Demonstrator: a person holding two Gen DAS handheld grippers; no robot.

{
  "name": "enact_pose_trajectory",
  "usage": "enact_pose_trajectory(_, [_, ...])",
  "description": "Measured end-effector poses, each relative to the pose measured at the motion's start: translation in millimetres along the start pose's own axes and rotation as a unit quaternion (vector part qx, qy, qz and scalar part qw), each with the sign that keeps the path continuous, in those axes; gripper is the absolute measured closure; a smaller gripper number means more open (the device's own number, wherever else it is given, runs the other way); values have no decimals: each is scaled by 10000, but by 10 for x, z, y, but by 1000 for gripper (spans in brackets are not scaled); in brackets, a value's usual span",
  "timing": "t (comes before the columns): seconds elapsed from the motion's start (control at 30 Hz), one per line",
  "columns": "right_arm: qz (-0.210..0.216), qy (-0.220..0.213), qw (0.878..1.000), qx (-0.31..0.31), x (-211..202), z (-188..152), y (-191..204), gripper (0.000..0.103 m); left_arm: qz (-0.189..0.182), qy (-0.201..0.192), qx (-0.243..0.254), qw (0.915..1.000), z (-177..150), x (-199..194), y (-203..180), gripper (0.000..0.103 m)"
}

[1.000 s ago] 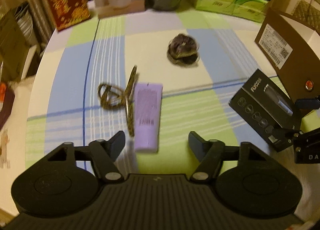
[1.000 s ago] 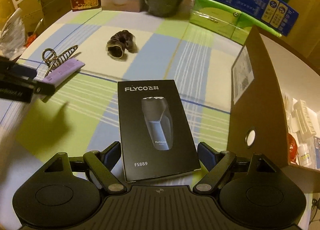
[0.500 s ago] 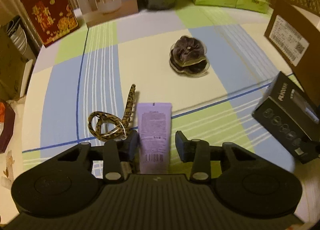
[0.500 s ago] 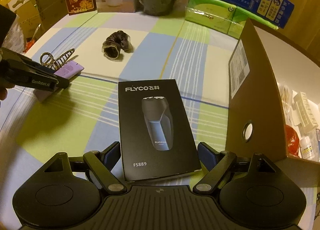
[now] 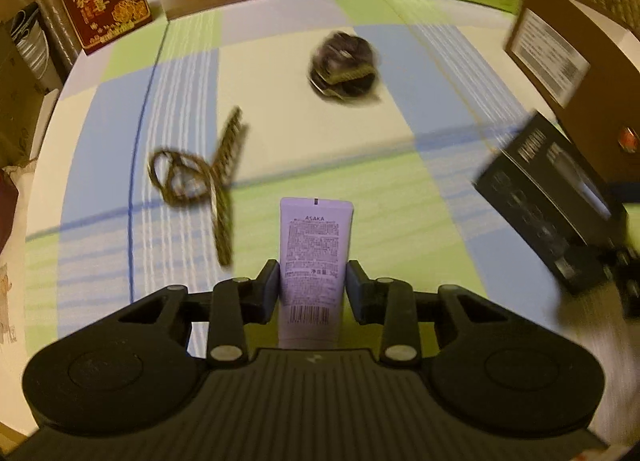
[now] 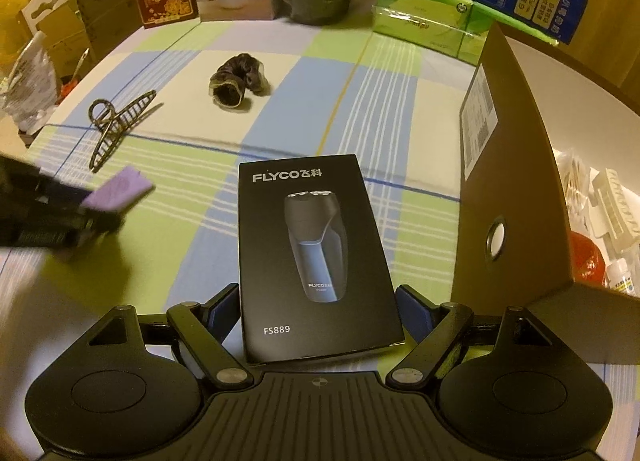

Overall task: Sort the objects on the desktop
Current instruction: 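Carry the FLYCO box and lavender tube with both tools over the brown box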

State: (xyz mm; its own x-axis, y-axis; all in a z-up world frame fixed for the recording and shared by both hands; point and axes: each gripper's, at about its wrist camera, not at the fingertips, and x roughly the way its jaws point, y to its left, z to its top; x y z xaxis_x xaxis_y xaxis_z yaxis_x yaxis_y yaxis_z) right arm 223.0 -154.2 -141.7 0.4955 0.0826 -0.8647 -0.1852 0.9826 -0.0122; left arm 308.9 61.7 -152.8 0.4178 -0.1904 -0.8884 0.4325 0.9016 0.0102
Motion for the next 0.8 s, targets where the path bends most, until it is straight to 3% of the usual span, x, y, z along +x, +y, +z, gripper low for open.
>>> enact_pose_trajectory(0.3, [232,272,9994,-11,-135,-175,19,25,-198,209,164,9994,-491,-296,-365,73])
enact_pose_trajectory(0.5, [287,252,9992,94,-101,-186,15,25,-137,298,47,9994,-431,-261,-369,71])
enact_pose_trajectory(0.67, [241,87,9996,70,-27,-60,22,22,-22,334,-37,9994,-383,-220,-395,59])
enact_pose_trajectory(0.8, [250,84,9996,54,84,24,33,22,15,304,-76,9995,-386,-216,-393,57])
